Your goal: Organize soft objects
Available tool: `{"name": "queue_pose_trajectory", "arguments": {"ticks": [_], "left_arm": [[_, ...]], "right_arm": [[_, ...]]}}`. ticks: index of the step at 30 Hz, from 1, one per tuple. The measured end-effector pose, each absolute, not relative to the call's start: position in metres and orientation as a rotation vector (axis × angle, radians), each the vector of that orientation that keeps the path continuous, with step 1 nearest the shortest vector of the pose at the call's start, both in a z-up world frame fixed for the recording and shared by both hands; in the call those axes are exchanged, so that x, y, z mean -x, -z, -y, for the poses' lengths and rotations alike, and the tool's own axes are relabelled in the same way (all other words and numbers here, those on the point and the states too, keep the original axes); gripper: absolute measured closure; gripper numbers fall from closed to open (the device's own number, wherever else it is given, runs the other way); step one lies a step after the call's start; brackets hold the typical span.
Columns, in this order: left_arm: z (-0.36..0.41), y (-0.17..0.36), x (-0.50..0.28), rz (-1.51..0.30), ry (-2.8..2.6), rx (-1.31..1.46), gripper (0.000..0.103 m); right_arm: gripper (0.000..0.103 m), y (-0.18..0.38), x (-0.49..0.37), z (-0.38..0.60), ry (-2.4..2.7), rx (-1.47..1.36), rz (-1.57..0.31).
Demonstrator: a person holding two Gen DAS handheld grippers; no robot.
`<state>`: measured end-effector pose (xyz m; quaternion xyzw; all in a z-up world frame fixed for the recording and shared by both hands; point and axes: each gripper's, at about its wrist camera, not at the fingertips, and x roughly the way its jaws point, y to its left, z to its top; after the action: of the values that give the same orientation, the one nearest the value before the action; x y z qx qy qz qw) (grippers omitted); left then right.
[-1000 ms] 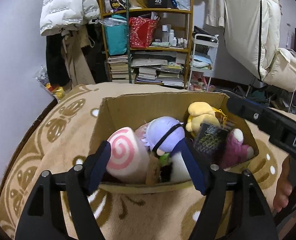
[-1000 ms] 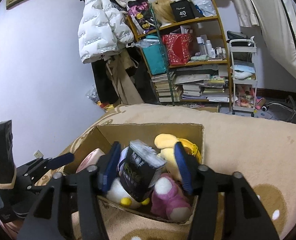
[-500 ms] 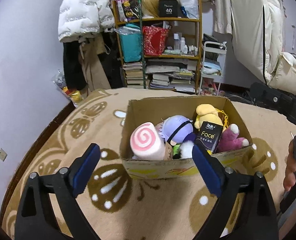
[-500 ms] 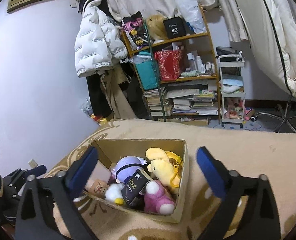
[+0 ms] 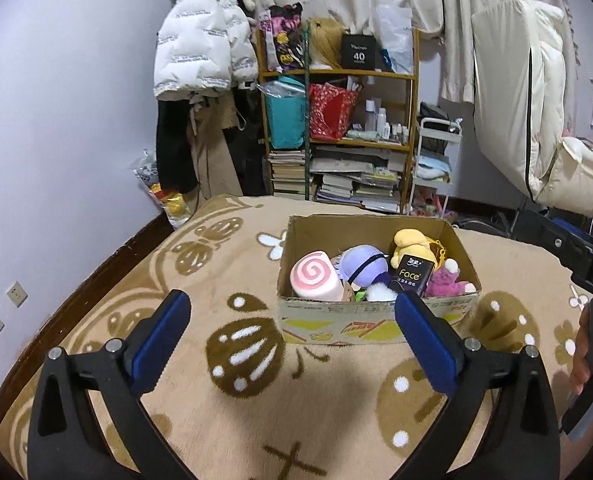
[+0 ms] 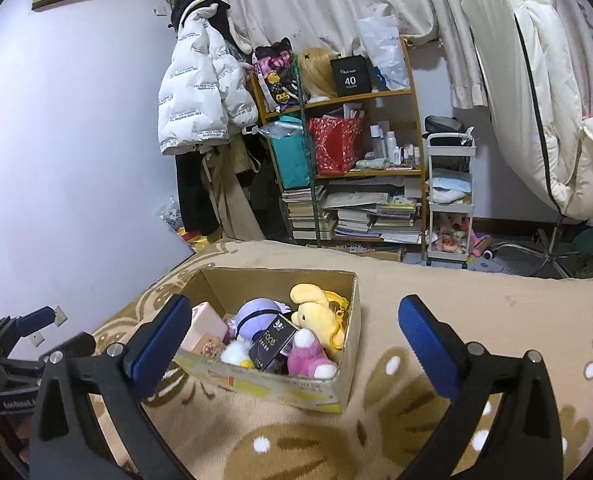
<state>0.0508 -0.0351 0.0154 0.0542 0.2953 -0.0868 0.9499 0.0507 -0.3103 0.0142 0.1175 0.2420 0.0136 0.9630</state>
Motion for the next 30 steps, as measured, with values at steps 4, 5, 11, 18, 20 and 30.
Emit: {"name": "queue_pose_trajectory", "arguments": {"ticks": [4, 5, 11, 18, 20, 30], "left_arm": [[0.032, -0.022, -0.037, -0.582, 0.169, -0.121, 0.002], [0.031, -0.023, -0.034, -0.581, 0.171, -0.119, 0.002], [0.029, -0.025, -0.021, -0.578, 0.172, -0.134, 0.002], [0.031, -0.023, -0.022, -0.576, 0.17, -0.137, 0.002], [0.031, -0.022, -0.023, -0.578, 0.172, -0.136, 0.002], [0.031, -0.01, -0.041, -0.612, 0.17, -0.124, 0.002]], "right_arm": [[0.0, -0.018, -0.034, 0.309, -0.027, -0.231, -0.483], [0.0, -0.019, -0.033, 0.309, -0.027, -0.232, -0.484], [0.0, -0.02, -0.017, 0.307, -0.009, -0.211, -0.489], [0.0, -0.017, -0.011, 0.307, 0.008, -0.212, -0.502], [0.0, -0.016, -0.011, 0.308, 0.015, -0.215, -0.507], [0.0, -0.006, -0.021, 0.312, 0.029, -0.227, -0.538]]}}
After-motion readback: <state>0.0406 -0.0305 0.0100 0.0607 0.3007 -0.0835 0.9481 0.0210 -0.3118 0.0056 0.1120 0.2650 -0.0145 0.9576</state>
